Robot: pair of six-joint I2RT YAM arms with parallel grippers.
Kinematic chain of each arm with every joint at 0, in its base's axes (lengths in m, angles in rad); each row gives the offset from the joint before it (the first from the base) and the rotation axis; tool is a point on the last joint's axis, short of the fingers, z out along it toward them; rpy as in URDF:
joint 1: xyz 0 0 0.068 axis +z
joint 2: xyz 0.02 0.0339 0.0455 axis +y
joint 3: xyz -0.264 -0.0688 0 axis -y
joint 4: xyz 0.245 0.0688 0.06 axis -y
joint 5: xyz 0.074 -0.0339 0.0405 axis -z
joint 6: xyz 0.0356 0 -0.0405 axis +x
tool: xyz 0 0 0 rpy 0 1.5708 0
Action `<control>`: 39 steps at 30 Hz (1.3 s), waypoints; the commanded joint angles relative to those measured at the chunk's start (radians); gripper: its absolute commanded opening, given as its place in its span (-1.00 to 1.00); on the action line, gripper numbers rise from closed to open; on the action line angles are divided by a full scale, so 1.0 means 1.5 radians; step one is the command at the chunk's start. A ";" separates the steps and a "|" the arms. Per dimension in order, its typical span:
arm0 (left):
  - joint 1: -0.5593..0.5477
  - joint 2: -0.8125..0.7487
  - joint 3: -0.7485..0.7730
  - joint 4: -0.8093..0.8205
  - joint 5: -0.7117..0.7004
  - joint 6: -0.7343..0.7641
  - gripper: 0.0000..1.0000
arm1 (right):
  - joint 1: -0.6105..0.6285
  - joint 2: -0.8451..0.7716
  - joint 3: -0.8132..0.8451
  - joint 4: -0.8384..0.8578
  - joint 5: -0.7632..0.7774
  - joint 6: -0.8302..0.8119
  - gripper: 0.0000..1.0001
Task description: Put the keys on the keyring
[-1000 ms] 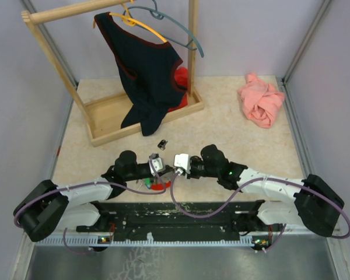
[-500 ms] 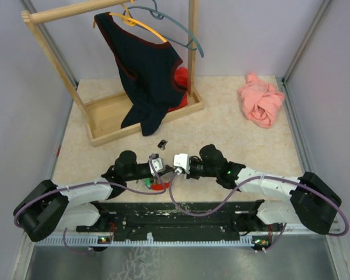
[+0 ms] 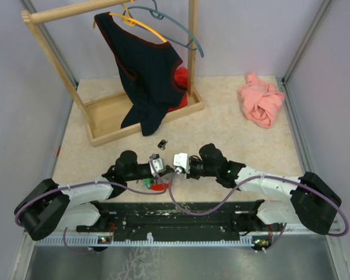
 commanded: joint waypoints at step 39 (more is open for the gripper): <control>0.001 -0.008 0.025 -0.007 -0.067 -0.059 -0.99 | 0.025 -0.027 0.020 -0.014 0.030 -0.025 -1.00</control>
